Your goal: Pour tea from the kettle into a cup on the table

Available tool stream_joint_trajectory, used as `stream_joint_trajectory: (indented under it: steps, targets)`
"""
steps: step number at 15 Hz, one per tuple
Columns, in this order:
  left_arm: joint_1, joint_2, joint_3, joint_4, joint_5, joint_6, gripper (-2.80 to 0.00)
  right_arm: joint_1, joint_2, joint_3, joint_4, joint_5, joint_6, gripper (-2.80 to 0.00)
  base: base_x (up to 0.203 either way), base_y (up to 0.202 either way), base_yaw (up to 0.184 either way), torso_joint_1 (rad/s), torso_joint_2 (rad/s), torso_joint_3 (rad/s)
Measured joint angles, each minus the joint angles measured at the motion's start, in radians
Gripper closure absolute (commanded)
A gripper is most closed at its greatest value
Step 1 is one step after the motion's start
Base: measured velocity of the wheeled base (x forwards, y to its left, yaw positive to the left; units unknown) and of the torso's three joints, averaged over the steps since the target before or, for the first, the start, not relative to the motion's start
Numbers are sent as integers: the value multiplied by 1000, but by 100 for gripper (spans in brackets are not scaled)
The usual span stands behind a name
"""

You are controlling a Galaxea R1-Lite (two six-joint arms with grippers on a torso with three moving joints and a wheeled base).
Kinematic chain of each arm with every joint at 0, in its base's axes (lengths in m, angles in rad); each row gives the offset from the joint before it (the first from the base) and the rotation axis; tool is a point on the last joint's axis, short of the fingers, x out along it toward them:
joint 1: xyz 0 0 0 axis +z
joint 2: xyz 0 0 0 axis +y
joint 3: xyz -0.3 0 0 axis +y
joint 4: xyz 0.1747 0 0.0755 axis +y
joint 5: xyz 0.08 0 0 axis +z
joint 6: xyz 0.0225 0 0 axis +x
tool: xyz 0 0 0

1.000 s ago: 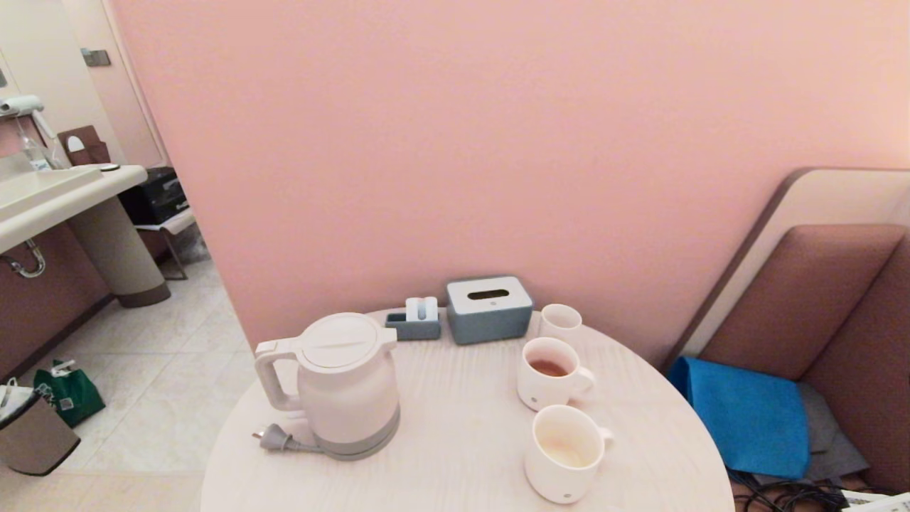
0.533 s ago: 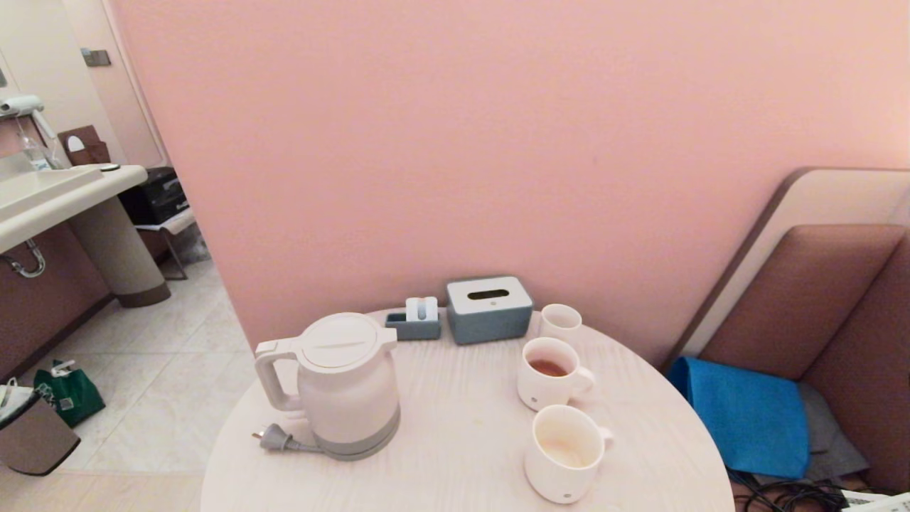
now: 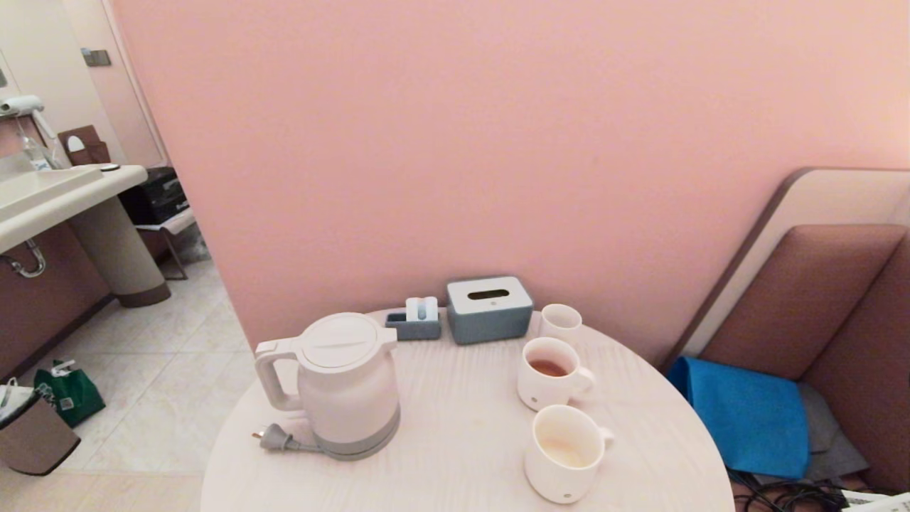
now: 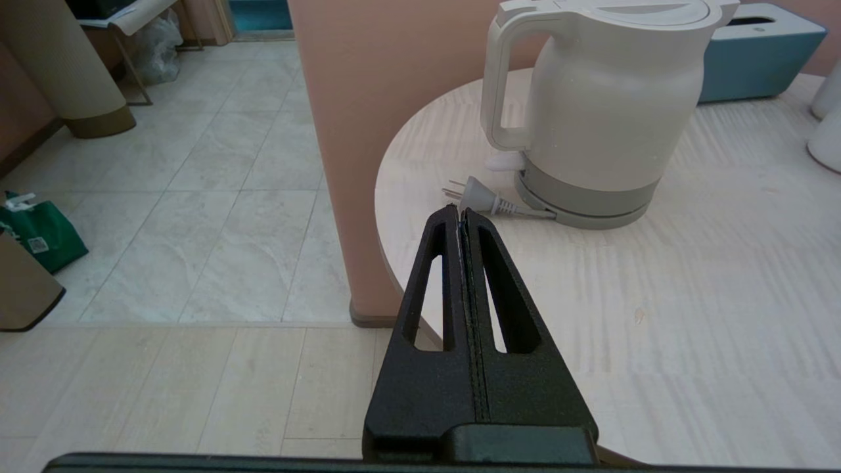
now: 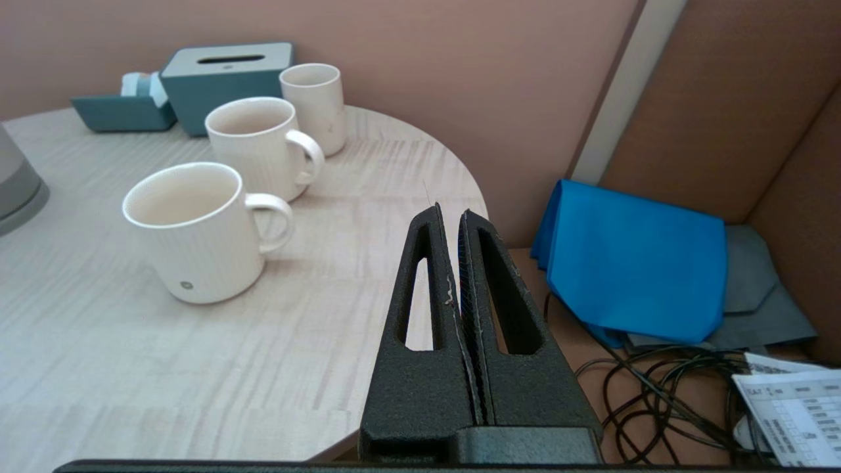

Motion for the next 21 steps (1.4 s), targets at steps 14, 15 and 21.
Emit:
stream_joint_trajectory:
  steps: [14,15,21]
  targets:
    - [0,0,0,0,0,1,0,0,0,0,0,0,-1,0,0,0,0,0,0,0]
    - [0,0,0,0,0,0,0,0,0,0,4,1,-11,0,0,0,0,0,0,0]
    - [0,0,0,0,0,0,0,0,0,1,2,2,-2,0,0,0,0,0,0,0]
